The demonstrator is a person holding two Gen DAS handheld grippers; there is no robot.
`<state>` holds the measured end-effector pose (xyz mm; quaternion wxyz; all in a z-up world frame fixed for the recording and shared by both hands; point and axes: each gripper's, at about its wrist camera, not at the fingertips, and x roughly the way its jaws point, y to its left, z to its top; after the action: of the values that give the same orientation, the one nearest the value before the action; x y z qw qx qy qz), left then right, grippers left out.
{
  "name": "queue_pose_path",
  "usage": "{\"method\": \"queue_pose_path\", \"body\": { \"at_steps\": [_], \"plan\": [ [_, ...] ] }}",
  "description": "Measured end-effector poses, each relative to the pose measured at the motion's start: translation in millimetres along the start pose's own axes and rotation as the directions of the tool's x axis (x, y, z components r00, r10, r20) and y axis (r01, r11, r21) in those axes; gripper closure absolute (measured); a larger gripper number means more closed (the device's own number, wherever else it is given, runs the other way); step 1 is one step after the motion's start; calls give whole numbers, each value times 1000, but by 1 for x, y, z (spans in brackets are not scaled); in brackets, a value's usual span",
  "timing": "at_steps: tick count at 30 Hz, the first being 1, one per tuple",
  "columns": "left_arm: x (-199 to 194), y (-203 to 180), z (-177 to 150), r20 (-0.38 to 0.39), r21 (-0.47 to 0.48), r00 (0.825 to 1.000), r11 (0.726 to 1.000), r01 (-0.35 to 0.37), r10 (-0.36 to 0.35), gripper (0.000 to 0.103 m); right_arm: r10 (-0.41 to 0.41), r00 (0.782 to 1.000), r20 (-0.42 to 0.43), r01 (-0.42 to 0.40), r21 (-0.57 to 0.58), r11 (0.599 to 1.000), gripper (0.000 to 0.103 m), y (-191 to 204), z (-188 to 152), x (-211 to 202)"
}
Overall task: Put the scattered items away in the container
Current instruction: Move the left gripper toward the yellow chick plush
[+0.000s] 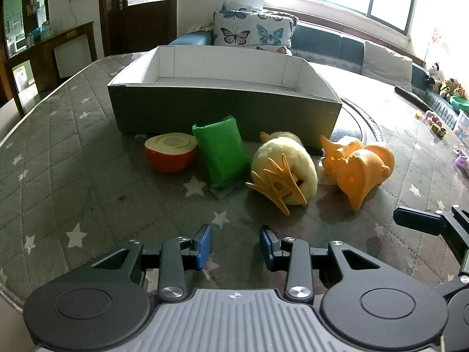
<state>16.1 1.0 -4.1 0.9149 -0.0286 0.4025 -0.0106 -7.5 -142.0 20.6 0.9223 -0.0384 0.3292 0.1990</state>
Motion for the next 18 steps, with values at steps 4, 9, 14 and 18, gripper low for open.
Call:
{"method": "queue_pose_path", "body": {
  "at_steps": [4,9,14,18],
  "plan": [
    [1,1,2,-4,0,1000,1000,-1,1,65,10,1000,-4,-10,-7,1000,0,1,2,1],
    [2,2,3,-5,-2,1000,1000,2,-2,65,21,1000,-5,-21,-12,1000,0,2,4,3],
    [2,4,7,-6,-4,1000,1000,8,-8,65,30,1000,-2,-30,-21,999,0,3,9,4],
    [1,5,10,-2,-5,1000,1000,15,-15,65,42,999,-1,-42,-33,999,0,6,12,6]
  ]
}}
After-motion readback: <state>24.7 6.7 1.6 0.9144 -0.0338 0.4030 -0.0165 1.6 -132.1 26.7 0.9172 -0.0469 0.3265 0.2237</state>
